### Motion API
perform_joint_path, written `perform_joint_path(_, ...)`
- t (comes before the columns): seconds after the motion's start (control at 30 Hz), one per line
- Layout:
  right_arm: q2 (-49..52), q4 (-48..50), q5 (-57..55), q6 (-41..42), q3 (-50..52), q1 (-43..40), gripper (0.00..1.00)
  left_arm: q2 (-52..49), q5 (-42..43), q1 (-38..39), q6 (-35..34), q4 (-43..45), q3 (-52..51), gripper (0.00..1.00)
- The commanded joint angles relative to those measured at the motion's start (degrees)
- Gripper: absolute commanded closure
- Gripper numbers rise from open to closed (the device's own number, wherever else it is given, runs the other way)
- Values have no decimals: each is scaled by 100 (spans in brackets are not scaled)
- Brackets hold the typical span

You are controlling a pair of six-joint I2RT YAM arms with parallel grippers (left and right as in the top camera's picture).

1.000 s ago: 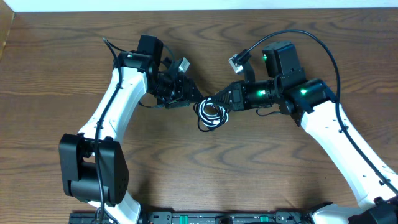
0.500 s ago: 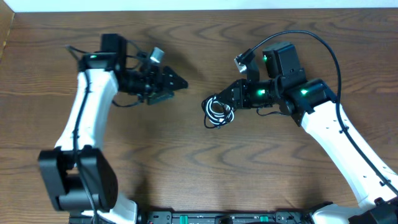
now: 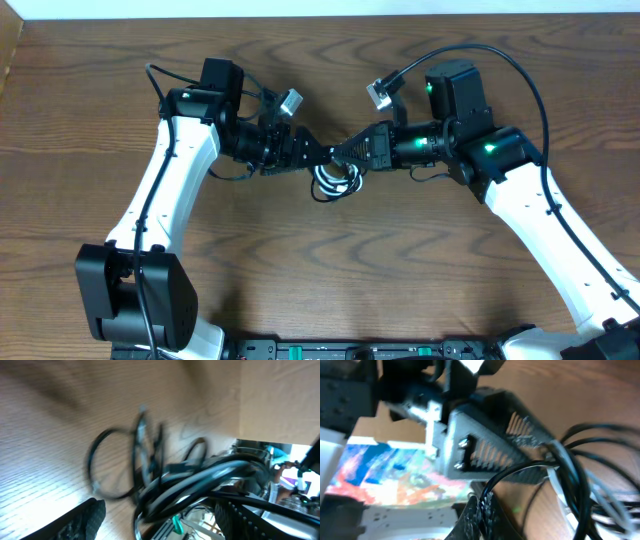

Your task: Untangle cables

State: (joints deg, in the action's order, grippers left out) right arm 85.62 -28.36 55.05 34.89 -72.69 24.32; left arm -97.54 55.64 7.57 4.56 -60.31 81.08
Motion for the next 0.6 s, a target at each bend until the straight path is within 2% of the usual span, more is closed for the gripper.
perform_joint_path(0.0,-138,57,879,92,-61,15,99,20,-391,-15,94,-2,-31,25)
perform_joint_path(0.03,-138,57,1032,92,-61,15,99,20,-481,-15,94,-7,-31,34)
perform_joint_path(0.17,-138,55,1051,92,-61,15,99,20,-472,-15,76,-7,-31,42)
perform_joint_path(0.37,-138,57,1056,151,-61,15,99,20,-313,-13,81,0,-31,43)
perform_joint_path(0.47,-138,72,1204,151,-61,17,99,20,-164,-13,85,28,-31,47)
perform_joint_path(0.57,-138,96,1331,153,-61,24,99,20,168,-9,153,42,-31,48)
